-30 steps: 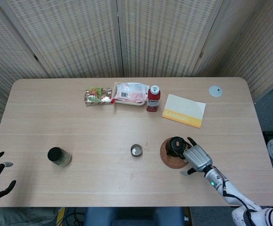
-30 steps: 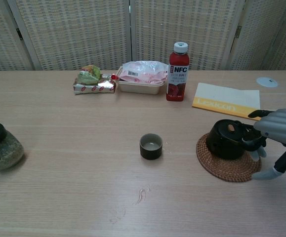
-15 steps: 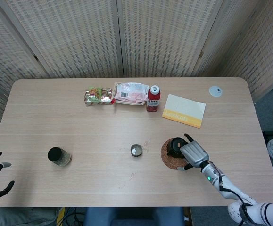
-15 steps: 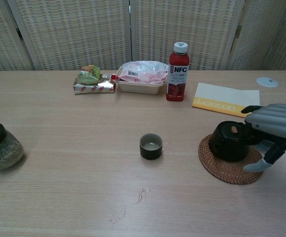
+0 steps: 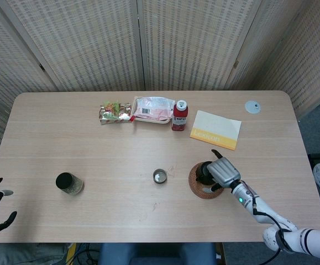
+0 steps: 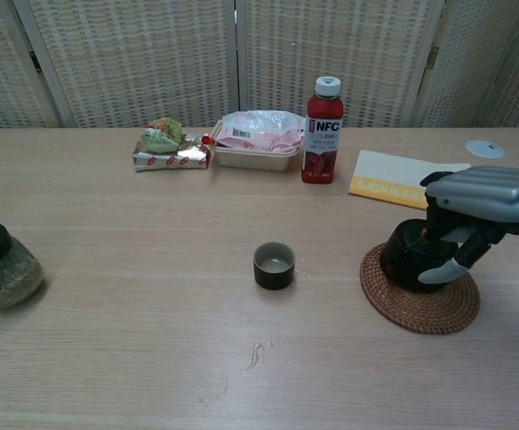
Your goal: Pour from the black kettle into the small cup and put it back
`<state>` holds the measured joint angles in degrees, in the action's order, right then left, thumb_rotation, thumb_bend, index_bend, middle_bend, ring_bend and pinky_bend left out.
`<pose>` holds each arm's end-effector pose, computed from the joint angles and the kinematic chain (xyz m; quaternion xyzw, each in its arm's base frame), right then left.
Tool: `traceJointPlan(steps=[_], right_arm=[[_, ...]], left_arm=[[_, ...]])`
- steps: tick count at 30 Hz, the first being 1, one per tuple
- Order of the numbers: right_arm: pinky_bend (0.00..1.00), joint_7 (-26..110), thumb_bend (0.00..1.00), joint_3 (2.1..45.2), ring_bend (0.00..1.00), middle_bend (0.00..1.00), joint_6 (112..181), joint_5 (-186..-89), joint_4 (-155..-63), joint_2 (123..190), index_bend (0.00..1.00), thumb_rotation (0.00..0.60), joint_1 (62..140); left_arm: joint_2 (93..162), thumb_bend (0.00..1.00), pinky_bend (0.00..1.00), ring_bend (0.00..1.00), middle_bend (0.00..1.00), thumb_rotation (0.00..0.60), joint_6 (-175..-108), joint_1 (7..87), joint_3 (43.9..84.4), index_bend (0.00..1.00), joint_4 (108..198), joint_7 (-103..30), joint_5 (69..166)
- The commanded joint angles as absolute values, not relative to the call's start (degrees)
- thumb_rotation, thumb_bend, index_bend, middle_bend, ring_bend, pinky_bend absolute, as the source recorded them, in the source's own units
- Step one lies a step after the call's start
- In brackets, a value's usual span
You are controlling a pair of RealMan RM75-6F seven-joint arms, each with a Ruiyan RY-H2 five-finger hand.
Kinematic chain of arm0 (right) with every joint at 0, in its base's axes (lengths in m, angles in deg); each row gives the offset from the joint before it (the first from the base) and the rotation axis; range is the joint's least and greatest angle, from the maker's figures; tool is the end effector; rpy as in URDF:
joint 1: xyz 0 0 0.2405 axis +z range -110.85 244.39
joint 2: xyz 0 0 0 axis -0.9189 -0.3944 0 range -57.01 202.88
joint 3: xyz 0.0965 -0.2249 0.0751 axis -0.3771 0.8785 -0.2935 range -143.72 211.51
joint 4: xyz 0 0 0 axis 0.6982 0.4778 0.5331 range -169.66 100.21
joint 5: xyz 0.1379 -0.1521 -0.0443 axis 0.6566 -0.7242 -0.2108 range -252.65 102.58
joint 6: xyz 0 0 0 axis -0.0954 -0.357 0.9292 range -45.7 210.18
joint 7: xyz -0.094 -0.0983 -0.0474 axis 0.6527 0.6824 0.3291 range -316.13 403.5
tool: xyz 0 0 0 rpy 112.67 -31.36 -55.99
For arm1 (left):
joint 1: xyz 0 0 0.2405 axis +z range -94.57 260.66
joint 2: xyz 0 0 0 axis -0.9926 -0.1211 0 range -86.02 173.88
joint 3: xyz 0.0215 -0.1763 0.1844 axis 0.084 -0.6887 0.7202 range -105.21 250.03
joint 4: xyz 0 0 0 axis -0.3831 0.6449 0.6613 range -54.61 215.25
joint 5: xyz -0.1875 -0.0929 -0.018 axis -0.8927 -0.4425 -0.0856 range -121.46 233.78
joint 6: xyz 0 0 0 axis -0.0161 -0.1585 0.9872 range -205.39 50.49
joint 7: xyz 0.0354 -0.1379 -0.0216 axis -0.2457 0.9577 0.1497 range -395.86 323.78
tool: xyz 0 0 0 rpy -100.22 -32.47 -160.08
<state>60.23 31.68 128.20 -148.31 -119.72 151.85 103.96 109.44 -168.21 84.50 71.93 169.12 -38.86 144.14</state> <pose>-0.2238 -0.3091 0.0040 0.8179 -0.3507 0.2415 0.3868 -0.3309 0.1373 0.1624 -0.5882 -0.3695 -0.3528 0.6269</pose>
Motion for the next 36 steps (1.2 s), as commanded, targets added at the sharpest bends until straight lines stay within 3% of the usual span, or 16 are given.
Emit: traceJointPlan(steps=[1,6,18,24,30,36], right_arm=[[0.00,58.64,0.00,30.93,0.89,1.00,128.14,-148.27,-119.00,152.20,1.00,0.323,104.39],[0.00,57.30,0.00,29.92,0.91,1.00,128.76,-148.17,-118.64,152.13,1.00,0.320,104.78],[0.00,58.01,0.02,28.06,0.92,1.00,130.56,-147.83,-122.20,149.43,1.00,0.295,105.86],[0.01,58.94,0.21,27.77,0.92,1.00,131.84,-148.06,-123.65,148.87,1.00,0.290,106.04],[0.09,59.55,0.38,27.48,0.92,1.00,132.69,-148.02,-124.09,148.79,1.00,0.286,106.29],[0.15,59.84,0.43,27.46,0.92,1.00,132.76,-147.82,-124.39,148.56,1.00,0.281,106.61]], left_arm=[[109.47,0.25,0.07,0.17,0.10,0.600,-168.09,84.43,71.96,0.34,169.11,-38.85,144.20],[109.50,0.25,0.06,0.17,0.10,0.600,-168.01,84.32,71.96,0.39,169.16,-38.94,144.31],[109.51,0.25,0.06,0.17,0.10,0.600,-168.50,84.29,71.90,0.39,169.51,-39.39,144.81],[109.47,0.25,0.04,0.17,0.10,0.600,-168.99,84.44,71.87,0.39,169.51,-39.53,145.01],[109.57,0.25,0.04,0.17,0.10,0.600,-169.24,84.67,71.90,0.39,169.35,-39.29,144.91],[109.69,0.25,0.04,0.17,0.10,0.600,-169.52,84.87,71.96,0.39,169.12,-39.13,144.98]])
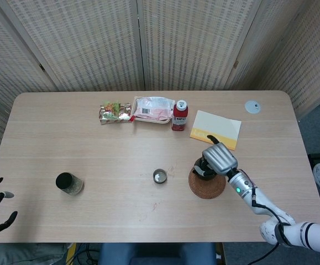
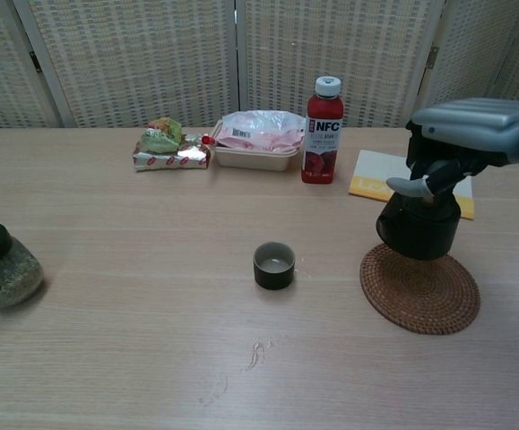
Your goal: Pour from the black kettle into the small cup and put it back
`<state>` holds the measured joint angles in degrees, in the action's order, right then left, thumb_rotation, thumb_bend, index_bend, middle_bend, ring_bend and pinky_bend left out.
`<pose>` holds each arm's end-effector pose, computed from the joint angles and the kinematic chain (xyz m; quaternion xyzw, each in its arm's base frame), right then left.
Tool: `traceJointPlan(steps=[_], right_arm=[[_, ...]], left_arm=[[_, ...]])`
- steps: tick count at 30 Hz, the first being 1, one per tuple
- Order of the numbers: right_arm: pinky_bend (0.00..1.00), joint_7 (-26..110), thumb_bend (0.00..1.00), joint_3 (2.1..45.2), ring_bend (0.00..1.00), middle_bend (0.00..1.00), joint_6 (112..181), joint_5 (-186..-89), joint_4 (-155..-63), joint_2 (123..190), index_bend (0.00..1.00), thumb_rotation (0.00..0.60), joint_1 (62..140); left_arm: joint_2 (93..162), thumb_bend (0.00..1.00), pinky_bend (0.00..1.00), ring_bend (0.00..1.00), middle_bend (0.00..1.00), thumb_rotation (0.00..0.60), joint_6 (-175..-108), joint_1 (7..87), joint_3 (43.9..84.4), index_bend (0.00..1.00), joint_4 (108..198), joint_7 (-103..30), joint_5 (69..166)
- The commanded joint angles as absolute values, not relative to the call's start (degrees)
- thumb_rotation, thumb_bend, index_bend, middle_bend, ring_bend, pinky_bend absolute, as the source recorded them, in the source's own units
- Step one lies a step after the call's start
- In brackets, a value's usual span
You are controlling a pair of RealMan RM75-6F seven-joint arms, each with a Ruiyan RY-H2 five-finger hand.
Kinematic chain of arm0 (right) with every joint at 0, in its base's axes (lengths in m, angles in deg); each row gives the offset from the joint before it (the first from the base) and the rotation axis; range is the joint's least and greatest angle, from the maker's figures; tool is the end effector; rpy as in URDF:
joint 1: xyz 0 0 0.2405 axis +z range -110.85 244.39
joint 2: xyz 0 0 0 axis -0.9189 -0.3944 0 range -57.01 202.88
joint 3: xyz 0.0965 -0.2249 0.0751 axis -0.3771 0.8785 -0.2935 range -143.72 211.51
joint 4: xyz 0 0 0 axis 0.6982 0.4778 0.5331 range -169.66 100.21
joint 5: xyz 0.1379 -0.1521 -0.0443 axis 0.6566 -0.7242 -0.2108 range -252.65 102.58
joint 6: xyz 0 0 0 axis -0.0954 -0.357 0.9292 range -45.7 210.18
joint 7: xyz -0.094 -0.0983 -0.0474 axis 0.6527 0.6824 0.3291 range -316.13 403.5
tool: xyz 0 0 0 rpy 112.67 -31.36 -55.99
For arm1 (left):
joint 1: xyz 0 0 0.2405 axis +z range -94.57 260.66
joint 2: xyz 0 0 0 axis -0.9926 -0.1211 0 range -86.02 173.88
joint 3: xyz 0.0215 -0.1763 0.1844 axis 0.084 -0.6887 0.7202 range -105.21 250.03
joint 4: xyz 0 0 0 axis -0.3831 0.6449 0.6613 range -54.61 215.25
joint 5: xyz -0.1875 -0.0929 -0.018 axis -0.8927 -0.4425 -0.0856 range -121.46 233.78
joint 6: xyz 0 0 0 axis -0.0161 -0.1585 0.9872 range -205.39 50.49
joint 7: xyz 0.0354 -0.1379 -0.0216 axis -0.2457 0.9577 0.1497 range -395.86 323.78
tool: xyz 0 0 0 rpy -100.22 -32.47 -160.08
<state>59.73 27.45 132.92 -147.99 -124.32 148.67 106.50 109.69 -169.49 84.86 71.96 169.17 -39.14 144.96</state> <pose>-0.1819 -0.3328 0.0338 0.7940 -0.3242 0.3162 0.4054 -0.3281 0.1351 0.1628 -0.5871 -0.3622 -0.3600 0.6281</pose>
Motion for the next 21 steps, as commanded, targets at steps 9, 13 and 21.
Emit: traceJointPlan(steps=[9,13,21], right_arm=[[0.35,61.08,0.60,27.39,0.92,1.00,130.74,-145.82,-124.60,148.04,1.00,0.264,107.96],[0.41,59.73,0.64,27.33,0.92,1.00,130.79,-146.42,-124.19,148.48,1.00,0.294,108.18],[0.41,58.29,0.65,27.25,0.93,1.00,130.76,-147.19,-123.35,148.84,1.00,0.323,108.67]], left_arm=[[110.09,0.25,0.04,0.17,0.10,0.600,-169.35,84.87,71.99,0.39,168.83,-39.01,144.92],[110.10,0.25,0.04,0.17,0.10,0.600,-169.45,84.90,71.91,0.39,168.82,-39.09,144.86],[110.05,0.25,0.04,0.17,0.10,0.600,-169.32,84.92,71.88,0.39,168.95,-39.25,144.70]])
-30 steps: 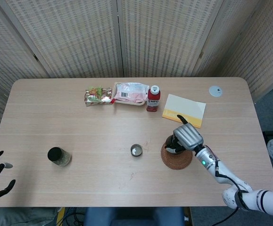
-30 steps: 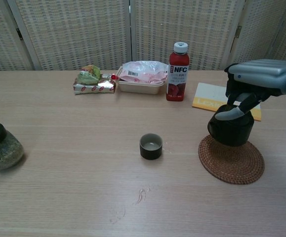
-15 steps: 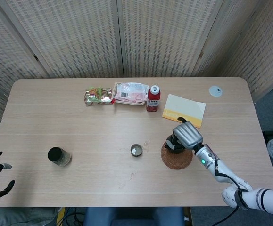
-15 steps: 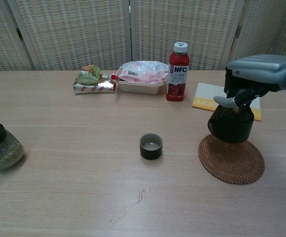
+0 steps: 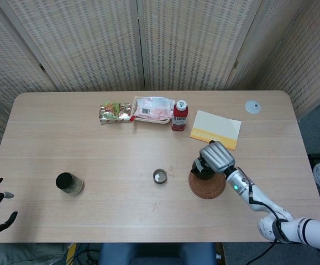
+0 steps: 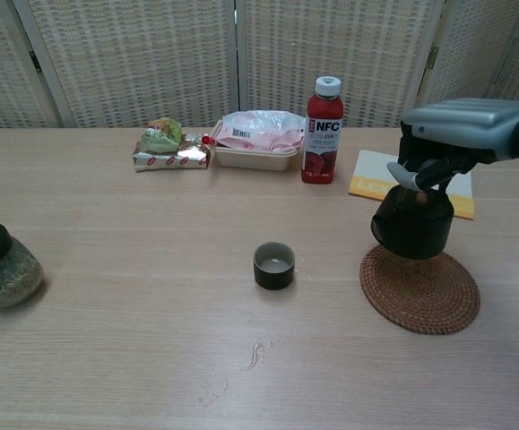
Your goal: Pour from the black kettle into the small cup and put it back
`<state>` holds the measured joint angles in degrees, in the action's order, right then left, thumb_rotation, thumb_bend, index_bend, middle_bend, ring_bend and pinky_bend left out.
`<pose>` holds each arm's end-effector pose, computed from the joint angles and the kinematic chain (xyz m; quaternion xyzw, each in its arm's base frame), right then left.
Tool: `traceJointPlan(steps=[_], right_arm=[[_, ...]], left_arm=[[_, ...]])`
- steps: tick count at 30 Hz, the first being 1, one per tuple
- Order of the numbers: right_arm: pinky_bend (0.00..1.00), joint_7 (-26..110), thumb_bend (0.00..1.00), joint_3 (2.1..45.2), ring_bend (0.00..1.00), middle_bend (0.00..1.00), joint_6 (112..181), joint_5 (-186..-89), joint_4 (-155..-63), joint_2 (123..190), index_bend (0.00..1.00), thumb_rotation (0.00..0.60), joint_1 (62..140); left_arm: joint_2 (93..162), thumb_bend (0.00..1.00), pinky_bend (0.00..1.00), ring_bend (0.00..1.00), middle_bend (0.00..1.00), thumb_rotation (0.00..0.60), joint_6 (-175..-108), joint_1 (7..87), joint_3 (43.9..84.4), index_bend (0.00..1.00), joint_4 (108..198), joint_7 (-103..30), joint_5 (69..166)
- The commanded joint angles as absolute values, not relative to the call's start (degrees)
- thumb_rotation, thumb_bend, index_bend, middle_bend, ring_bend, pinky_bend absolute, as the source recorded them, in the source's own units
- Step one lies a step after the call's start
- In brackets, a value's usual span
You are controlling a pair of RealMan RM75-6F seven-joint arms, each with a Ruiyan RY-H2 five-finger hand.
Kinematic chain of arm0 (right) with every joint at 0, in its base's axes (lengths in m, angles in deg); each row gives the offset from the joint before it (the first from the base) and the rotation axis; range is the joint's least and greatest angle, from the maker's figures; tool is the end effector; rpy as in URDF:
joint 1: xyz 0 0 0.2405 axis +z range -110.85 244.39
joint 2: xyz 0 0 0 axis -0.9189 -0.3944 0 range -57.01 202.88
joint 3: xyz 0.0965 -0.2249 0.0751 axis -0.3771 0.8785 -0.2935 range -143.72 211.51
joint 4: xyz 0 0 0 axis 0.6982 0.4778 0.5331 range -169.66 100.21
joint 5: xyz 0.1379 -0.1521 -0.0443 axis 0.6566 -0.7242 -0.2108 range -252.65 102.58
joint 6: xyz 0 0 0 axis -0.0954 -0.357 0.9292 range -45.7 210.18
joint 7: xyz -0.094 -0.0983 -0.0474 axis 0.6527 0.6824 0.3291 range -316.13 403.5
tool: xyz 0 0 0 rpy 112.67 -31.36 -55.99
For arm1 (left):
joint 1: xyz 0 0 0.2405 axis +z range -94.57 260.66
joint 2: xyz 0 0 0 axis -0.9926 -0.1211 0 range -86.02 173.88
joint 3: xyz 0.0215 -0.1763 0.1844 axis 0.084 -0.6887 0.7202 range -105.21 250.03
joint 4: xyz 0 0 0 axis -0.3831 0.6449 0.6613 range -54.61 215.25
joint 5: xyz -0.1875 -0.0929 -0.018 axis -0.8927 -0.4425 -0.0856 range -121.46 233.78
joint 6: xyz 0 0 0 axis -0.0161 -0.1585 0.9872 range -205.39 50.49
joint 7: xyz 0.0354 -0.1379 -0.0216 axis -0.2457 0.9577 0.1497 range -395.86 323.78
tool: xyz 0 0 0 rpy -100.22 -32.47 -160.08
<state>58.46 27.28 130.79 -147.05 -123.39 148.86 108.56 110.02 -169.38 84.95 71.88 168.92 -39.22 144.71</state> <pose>-0.1757 -0.3410 0.0307 0.7991 -0.3284 0.3126 0.3948 -0.3292 0.1349 0.1615 -0.5855 -0.3637 -0.3584 0.6296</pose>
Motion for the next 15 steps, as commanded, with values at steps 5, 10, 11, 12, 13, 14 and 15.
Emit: traceJointPlan(steps=[5,10,11,12,13,14,15], right_arm=[[0.41,58.06,0.66,27.30,0.93,1.00,130.60,-147.56,-123.38,148.68,1.00,0.329,109.02],[0.41,58.01,0.68,27.57,0.93,1.00,130.25,-148.10,-123.44,148.76,1.00,0.348,109.46],[0.41,57.97,0.68,27.59,0.93,1.00,130.24,-148.25,-123.45,148.81,1.00,0.354,109.53],[0.41,57.95,0.69,27.63,0.93,1.00,130.26,-148.45,-123.41,148.87,1.00,0.358,109.62],[0.41,57.95,0.69,27.65,0.93,1.00,130.27,-148.59,-123.42,148.92,1.00,0.361,109.69],[0.41,57.93,0.70,27.66,0.93,1.00,130.30,-148.72,-123.43,148.98,1.00,0.364,109.76],[0.41,57.90,0.70,27.67,0.93,1.00,130.30,-148.88,-123.48,149.05,1.00,0.366,109.86]], left_arm=[[110.14,0.25,0.04,0.17,0.10,0.600,-169.15,84.79,71.86,0.39,169.00,-39.35,144.75],[110.19,0.25,0.04,0.17,0.10,0.600,-169.09,84.75,71.85,0.39,168.98,-39.32,144.76],[110.19,0.25,0.04,0.17,0.10,0.600,-169.10,84.76,71.86,0.39,168.98,-39.30,144.76],[110.19,0.25,0.04,0.17,0.10,0.600,-169.13,84.80,71.86,0.39,168.97,-39.27,144.74],[110.19,0.25,0.04,0.17,0.10,0.600,-169.17,84.83,71.87,0.39,168.96,-39.25,144.73],[110.18,0.25,0.04,0.17,0.10,0.600,-169.21,84.85,71.86,0.39,168.96,-39.23,144.73],[110.19,0.25,0.04,0.17,0.10,0.600,-169.27,84.88,71.86,0.39,168.94,-39.21,144.73]])
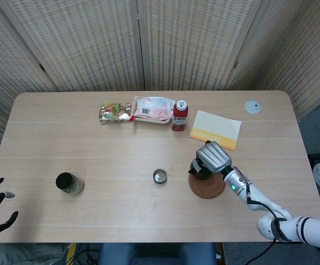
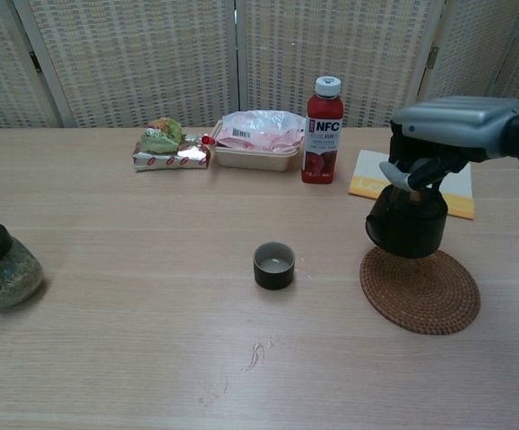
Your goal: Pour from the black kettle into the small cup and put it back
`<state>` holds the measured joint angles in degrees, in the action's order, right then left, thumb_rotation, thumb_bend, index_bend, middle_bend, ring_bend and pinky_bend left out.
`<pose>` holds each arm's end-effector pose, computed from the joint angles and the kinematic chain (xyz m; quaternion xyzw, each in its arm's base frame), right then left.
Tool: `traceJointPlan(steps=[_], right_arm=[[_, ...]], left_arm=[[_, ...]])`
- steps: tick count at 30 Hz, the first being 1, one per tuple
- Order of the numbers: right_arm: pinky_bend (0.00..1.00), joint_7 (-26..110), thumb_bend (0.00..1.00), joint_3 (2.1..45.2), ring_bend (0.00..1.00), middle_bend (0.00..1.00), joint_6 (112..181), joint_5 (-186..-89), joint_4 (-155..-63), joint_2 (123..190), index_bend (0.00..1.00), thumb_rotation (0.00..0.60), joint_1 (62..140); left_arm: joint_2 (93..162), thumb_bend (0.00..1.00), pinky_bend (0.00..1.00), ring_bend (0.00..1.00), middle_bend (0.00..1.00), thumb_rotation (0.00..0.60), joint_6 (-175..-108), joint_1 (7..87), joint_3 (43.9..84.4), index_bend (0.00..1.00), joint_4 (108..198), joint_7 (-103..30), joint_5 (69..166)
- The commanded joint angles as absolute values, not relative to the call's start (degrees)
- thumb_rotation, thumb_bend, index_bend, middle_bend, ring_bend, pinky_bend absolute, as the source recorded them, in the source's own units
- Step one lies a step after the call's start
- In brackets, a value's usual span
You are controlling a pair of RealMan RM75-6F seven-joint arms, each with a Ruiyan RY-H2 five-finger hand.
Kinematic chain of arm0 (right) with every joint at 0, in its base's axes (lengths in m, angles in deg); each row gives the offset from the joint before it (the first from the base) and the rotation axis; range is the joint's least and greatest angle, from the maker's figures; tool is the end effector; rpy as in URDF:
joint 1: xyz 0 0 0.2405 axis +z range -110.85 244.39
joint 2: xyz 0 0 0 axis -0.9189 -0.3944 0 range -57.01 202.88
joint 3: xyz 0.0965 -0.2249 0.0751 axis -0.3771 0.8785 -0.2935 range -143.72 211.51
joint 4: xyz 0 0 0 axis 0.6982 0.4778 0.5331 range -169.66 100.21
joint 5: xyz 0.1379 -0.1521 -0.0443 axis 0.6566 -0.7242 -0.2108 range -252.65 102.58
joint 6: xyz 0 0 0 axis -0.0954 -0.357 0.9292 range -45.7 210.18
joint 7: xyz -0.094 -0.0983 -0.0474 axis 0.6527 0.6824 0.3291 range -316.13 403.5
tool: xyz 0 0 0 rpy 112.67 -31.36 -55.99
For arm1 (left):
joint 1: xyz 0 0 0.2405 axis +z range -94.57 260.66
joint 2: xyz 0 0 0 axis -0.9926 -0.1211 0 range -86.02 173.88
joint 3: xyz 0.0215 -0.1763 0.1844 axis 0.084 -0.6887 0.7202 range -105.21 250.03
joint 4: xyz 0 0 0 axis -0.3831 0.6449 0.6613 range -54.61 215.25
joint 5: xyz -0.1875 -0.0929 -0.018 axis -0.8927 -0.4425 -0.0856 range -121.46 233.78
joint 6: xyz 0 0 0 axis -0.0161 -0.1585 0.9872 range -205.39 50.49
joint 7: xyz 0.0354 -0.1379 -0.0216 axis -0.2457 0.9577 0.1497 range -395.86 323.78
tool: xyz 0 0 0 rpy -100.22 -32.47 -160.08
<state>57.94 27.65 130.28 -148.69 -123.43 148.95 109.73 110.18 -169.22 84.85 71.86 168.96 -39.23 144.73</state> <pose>-0.1676 -0.3411 0.0275 0.8103 -0.3142 0.3147 0.3816 -0.3288 0.1355 0.1602 -0.5858 -0.3649 -0.3593 0.6281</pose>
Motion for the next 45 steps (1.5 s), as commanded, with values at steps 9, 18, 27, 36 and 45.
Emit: traceJointPlan(steps=[9,18,27,36,45], right_arm=[[0.42,59.38,0.70,27.35,0.93,1.00,129.31,-149.78,-123.62,149.94,1.00,0.395,111.80],[0.42,61.31,0.71,26.35,0.93,1.00,126.80,-148.77,-122.18,151.90,1.00,0.406,114.88],[0.42,64.41,0.71,25.41,0.93,1.00,123.52,-147.12,-118.44,155.56,1.00,0.417,119.16],[0.42,69.44,0.71,25.11,0.93,1.00,120.18,-144.46,-114.91,158.90,1.00,0.422,123.85],[0.42,74.51,0.71,25.90,0.93,1.00,118.84,-142.55,-113.38,160.92,1.00,0.439,127.44]], left_arm=[[110.36,0.25,0.04,0.17,0.10,0.600,-169.35,85.02,71.94,0.39,168.85,-39.25,144.71],[110.40,0.25,0.04,0.17,0.10,0.600,-169.66,85.40,72.03,0.39,168.79,-39.40,144.54],[110.69,0.25,0.04,0.17,0.10,0.600,-170.12,85.69,71.98,0.39,168.82,-39.63,144.56],[110.95,0.25,0.04,0.17,0.10,0.600,-170.83,86.31,72.08,0.39,168.54,-39.38,144.49],[111.12,0.25,0.04,0.17,0.10,0.600,-171.56,86.87,72.17,0.39,168.07,-38.87,144.67]])
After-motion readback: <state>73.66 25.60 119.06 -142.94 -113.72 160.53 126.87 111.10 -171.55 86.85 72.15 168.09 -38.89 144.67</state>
